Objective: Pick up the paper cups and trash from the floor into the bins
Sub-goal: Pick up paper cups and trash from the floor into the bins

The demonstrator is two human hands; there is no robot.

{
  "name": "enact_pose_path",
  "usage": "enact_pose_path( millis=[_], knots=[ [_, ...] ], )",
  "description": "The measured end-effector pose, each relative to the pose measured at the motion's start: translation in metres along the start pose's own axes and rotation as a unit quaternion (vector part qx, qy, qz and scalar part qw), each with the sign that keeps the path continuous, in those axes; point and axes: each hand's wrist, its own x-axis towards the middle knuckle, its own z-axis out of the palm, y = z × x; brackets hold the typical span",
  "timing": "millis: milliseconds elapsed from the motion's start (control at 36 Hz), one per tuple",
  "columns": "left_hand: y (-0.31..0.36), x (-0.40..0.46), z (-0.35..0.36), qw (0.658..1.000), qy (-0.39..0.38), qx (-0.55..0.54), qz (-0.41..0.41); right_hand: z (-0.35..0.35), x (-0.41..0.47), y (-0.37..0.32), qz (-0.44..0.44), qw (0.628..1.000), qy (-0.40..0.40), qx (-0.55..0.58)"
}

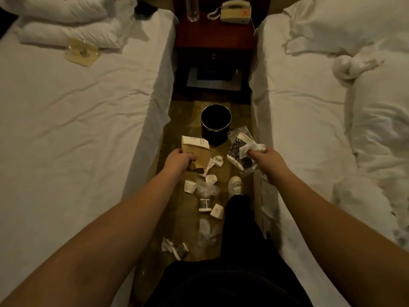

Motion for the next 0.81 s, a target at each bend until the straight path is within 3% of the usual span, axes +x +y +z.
enact_pose_path(
  millis=[111, 167, 222, 306, 528, 806],
  knots=[
    [0.038, 0.072, 0.031, 1.0, 0.012, 0.011, -0.019, -0.006, 0.094, -0.016, 0.017, 0.999, -0.036, -0.021],
    [0.035, 0.074, 0.035, 1.0, -0.004, 0.005, -0.027, -0.002, 0.098, -0.012, 0.02, 0.998, -0.042, -0.03],
    [0.092, 0.172, 0.079, 0.995, 0.043, 0.013, -0.092, -0.01, 0.228, -0.042, 0.079, 0.994, -0.06, -0.038],
    [0.098, 0.18, 0.088, 0.994, 0.022, -0.003, -0.107, -0.006, 0.241, -0.043, 0.089, 0.993, -0.071, -0.043],
    [0.143, 0.322, 0.141, 0.99, 0.045, -0.004, -0.136, 0.017, 0.4, -0.072, 0.099, 0.987, -0.1, -0.083],
    [0.13, 0.452, 0.181, 0.984, 0.052, 0.048, -0.162, 0.055, 0.528, -0.046, 0.103, 0.982, -0.101, -0.118]
  ],
)
